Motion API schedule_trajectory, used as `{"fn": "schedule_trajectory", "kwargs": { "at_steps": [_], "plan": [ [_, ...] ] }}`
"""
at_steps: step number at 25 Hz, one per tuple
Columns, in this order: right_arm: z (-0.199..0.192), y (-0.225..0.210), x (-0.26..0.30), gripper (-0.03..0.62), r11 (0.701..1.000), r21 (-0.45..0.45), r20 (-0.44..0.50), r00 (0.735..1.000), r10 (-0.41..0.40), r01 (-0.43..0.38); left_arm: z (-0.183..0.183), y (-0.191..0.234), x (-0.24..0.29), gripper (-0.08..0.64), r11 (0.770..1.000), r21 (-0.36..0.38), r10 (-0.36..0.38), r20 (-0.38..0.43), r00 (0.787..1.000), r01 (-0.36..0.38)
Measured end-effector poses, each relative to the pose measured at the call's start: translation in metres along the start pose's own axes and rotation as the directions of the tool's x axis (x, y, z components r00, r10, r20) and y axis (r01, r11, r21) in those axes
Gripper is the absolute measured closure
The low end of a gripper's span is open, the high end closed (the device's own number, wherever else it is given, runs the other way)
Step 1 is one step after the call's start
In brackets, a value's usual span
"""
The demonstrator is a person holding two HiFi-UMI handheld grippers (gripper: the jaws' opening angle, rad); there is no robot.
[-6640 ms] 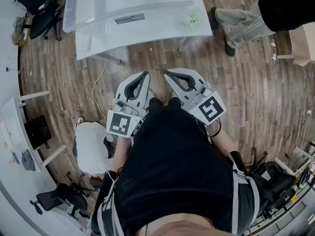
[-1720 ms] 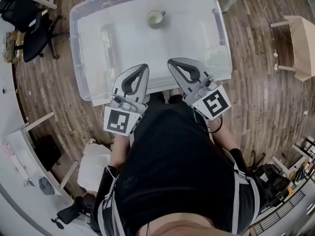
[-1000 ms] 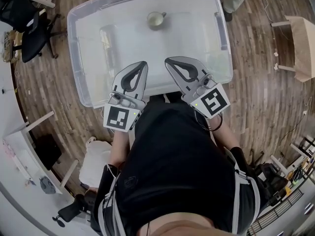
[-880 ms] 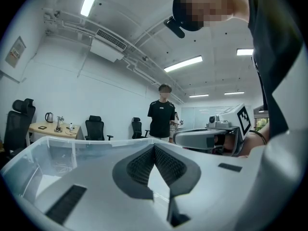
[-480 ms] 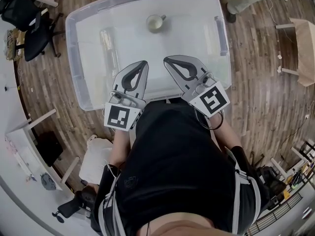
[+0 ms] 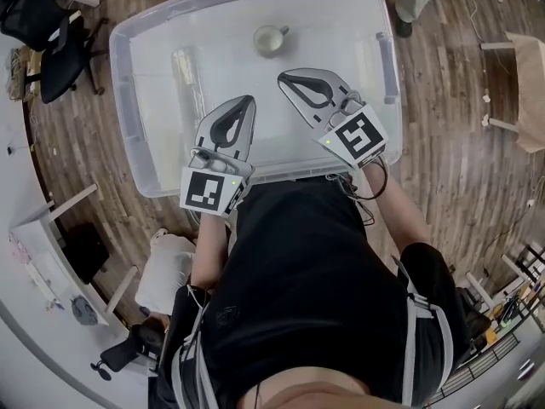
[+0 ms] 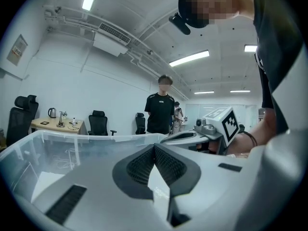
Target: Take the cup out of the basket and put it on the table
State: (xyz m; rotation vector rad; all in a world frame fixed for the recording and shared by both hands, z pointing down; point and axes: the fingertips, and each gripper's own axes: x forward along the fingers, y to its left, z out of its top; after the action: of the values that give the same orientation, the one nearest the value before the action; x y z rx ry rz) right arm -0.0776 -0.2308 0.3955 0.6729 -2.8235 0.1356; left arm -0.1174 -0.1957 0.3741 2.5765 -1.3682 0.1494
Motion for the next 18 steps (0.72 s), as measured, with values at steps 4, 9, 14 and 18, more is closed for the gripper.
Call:
{"fn": "schedule_trajectory", "kwargs": {
  "at_steps": [4,9,14,18],
  "plan": [
    [-0.02,-0.013,0.02,0.574,0.999,-0.039,-0.072,0.997,0.017,-0.02,0.0,0.009,0.003,0.541,1.0,-0.007,0.01,0.002,1.0,-0.009],
    [-0.049,-0.025,0.044,0.574,0.996,-0.072,-0.154,0.988,0.031,-0.043,-0.005,0.021,0.004,0.541,1.0,-0.013,0.028,-0.015,1.0,-0.028],
    [-0.082,-0.035,0.069,0.546,0.99,-0.12,-0.248,0.968,0.046,-0.078,-0.008,0.029,0.003,0.541,0.999,-0.021,0.027,-0.017,0.999,-0.027],
    [-0.112,-0.043,0.088,0.525,0.982,-0.153,-0.333,0.942,0.054,-0.11,-0.01,0.035,0.003,0.541,0.999,-0.026,0.031,-0.025,0.999,-0.032]
  ]
}}
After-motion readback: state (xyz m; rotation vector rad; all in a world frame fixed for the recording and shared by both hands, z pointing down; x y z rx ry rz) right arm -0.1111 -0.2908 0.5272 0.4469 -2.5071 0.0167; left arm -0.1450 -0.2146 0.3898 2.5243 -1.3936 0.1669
